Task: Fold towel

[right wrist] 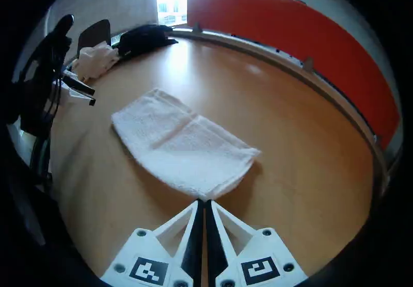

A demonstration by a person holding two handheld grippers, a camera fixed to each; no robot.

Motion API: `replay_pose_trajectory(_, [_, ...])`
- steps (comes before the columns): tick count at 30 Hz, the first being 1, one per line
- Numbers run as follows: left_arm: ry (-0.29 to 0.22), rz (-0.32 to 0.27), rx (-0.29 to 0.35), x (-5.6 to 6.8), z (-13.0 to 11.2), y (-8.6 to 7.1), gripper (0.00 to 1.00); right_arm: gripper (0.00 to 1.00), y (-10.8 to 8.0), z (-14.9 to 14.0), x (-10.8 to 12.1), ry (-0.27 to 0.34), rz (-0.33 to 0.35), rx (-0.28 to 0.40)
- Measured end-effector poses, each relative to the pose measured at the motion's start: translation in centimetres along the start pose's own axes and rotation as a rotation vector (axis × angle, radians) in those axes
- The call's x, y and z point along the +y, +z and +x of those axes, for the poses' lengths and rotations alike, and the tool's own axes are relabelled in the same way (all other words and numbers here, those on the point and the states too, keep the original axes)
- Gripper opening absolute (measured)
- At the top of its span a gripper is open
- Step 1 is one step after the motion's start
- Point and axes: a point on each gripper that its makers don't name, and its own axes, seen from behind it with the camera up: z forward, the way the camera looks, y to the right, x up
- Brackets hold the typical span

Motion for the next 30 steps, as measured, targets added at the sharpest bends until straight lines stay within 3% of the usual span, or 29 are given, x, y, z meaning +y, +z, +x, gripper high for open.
replay_pose_trajectory(15, [0.0,0.008,0.013,-0.4,0.6,-0.3,0.89,0.39,-5.3,5.6,2.7,-0.069,-0.078,0.09])
replay_pose_trajectory(30, [0.012,0.003,0.026,0.1,1.6,-0.3,0.89,0.54,-8.7,7.1,4.2,-0.121,-0.117,0.115])
